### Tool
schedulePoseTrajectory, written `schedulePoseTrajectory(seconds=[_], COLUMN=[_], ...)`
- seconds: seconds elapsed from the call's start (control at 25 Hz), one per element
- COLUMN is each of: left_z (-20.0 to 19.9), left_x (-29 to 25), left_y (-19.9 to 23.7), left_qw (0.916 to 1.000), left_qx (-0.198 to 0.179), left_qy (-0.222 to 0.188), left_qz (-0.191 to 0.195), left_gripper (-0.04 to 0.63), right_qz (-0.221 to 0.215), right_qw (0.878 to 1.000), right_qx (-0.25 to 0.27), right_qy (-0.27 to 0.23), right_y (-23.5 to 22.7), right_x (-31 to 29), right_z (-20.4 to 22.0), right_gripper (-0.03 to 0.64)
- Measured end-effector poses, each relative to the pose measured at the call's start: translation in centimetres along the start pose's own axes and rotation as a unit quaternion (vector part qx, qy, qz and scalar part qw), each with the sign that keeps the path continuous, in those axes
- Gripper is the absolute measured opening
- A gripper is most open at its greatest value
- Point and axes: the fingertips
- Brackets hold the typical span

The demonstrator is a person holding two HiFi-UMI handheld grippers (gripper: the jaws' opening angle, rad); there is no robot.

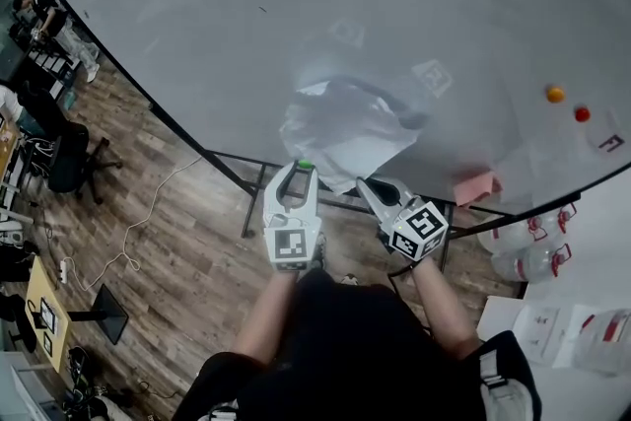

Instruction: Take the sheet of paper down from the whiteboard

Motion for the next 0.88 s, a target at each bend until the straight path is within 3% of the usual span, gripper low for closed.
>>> schedulePoseTrajectory(seconds=[0.36, 0.88], left_z=[0.8, 0.6], left_x=[2.3, 6.0], left_y=[-1.6, 1.8], left_qw=[0.9999, 0.9995], left_qx=[0.005, 0.018], left_qy=[0.015, 0.006], left_qz=[-0.004, 0.024], left_gripper=[0.132, 0.132], right_qz=[-0.005, 0.026], right_qw=[1.0, 0.999], right_qx=[-0.016, -0.011], right_qy=[0.01, 0.016], right_y=[1.2, 5.6], right_x=[2.1, 0.4], right_z=[1.6, 1.8], right_gripper=[0.005, 0.005])
Point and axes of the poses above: the fingertips, and each gripper's own axes: x backward along the fingers, y to its left, z out of its underside, and after that the axes turned 1 degree about -y, right-handed
